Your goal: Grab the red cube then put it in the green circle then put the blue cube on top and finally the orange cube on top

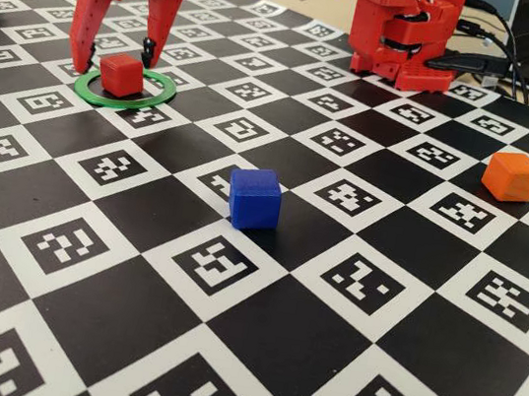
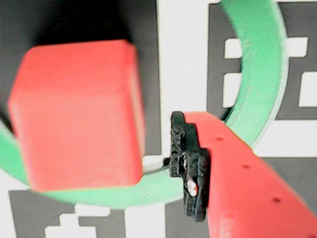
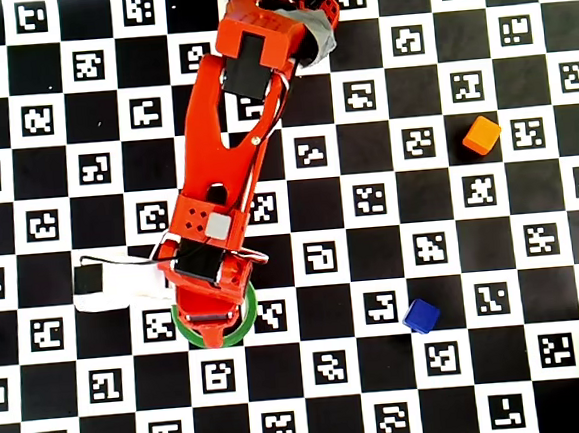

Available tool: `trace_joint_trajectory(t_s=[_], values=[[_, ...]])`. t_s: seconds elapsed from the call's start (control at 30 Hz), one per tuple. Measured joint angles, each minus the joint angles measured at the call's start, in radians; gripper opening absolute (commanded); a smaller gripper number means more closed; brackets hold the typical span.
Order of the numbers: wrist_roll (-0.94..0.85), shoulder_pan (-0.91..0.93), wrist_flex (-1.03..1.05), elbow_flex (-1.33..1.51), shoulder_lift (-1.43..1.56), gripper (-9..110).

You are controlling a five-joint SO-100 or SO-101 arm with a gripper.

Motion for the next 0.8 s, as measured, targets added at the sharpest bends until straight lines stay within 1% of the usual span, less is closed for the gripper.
trace_joint_trajectory(t_s=[0.33, 0.47, 0.53, 0.63, 0.8], values=[[0.081, -0.009, 0.232, -0.245, 0.071, 37], [0.164, -0.041, 0.327, -0.342, 0.094, 35], [0.233, -0.067, 0.359, -0.383, 0.103, 35], [0.344, -0.112, 0.37, -0.426, 0.118, 35], [0.454, -0.192, 0.371, -0.445, 0.176, 33]])
